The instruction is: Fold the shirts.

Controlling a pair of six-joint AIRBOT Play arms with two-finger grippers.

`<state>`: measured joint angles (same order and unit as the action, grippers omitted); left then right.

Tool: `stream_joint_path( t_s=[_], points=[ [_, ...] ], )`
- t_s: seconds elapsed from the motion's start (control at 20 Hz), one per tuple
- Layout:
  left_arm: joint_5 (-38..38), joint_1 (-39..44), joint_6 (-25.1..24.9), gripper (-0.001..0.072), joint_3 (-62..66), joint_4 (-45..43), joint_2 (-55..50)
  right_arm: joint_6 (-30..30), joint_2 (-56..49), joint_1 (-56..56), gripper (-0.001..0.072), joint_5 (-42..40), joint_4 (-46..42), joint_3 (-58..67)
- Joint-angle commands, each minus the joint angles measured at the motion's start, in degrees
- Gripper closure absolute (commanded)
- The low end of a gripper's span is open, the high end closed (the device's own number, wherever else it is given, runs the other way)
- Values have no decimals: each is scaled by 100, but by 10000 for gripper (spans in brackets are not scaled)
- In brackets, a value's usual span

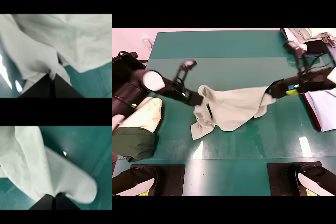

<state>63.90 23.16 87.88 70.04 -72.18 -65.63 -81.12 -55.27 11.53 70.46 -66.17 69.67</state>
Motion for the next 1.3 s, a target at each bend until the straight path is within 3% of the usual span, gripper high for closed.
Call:
stream_joint_path(
  t_s=[0.0, 0.3, 0.55, 0.8, 0.95, 1.25],
  points=[
    [422, -402, 70, 679, 1237, -828, 527, 17, 457, -557, 700, 162, 7, 791],
    [627, -896, 61, 679, 3875, -1598, 1814, 146, 1220, -2337, 700, 507, 20, 2634],
    [866, -896, 15, 679, 4404, -1639, 2164, 302, 1161, -3558, 700, 1207, 35, 3630],
    [1438, -896, 13, 679, 4000, -1045, 1832, 295, 540, -3545, 701, 1565, 772, 3891],
    [1591, -896, -234, 679, 3156, -304, 1502, 107, 70, -3056, 701, 1687, 754, 3346],
    [1095, -896, -772, 678, 1040, -269, 31, -236, -1403, -2033, 701, 1707, 55, 1565]
  ],
)
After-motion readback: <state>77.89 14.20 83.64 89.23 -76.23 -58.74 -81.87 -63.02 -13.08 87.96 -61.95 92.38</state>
